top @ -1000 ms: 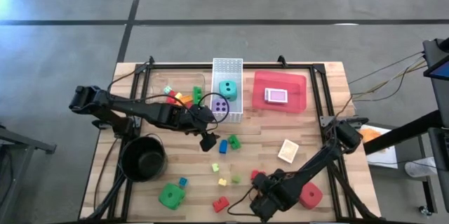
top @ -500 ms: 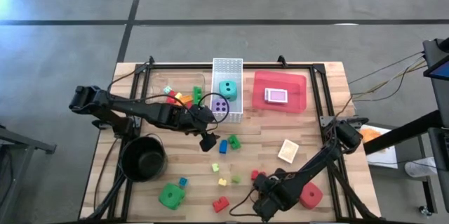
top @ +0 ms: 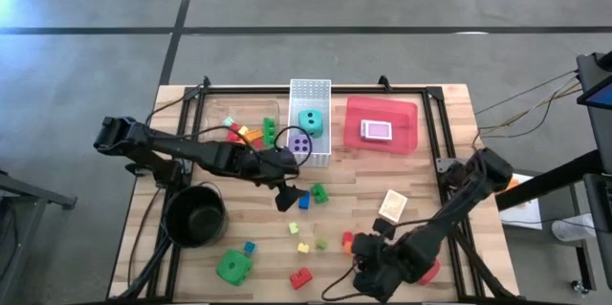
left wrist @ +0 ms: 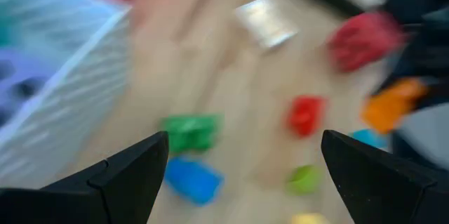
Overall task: Pick & Place Toys
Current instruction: Put the orange game piece into the transparent bin
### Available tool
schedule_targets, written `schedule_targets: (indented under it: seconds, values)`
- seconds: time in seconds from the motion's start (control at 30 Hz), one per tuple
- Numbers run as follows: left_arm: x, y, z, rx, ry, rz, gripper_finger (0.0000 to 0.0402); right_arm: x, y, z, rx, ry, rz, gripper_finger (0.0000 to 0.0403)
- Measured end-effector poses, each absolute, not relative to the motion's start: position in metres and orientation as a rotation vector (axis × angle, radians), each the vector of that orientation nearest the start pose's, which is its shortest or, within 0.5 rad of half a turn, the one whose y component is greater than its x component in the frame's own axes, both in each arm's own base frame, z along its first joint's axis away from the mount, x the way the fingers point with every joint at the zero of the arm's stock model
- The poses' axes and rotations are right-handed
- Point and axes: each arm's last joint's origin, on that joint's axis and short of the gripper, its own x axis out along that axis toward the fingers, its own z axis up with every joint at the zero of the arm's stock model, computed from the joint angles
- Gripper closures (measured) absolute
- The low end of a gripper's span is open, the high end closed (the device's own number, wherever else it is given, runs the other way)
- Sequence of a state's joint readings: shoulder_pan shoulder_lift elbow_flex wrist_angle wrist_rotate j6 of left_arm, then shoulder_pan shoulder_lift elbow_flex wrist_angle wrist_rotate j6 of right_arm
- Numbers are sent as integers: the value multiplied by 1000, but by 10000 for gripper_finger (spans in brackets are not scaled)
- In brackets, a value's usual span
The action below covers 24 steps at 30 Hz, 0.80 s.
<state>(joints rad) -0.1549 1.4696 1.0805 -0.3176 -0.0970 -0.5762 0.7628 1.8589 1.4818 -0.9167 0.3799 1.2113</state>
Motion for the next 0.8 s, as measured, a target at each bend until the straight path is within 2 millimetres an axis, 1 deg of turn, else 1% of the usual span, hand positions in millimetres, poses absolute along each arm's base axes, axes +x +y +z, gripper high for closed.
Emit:
schedule_targets:
  seconds: [0.07,0.2,0.37,0.4,0.5,0.6,0.7,0.8]
  values:
    - [318,-50,273,-503,633,58,24,272,245,244,289,999,-316,277]
    - [324,-59,286,-569,522,-102,24,269,235,261,160,890,-329,277]
    - [325,-69,292,-533,465,-209,24,270,217,285,139,802,-336,277]
    - [325,-72,293,-483,452,-231,24,271,214,289,150,789,-336,277]
    - [323,-80,294,-254,410,-307,25,273,205,304,208,725,-324,277]
    - [320,-93,294,-53,373,-385,25,276,198,322,225,649,-272,277]
    - [317,-105,297,60,325,-440,25,277,198,335,207,586,-203,277]
    - [316,-113,303,101,251,-462,25,281,198,342,192,550,-147,277]
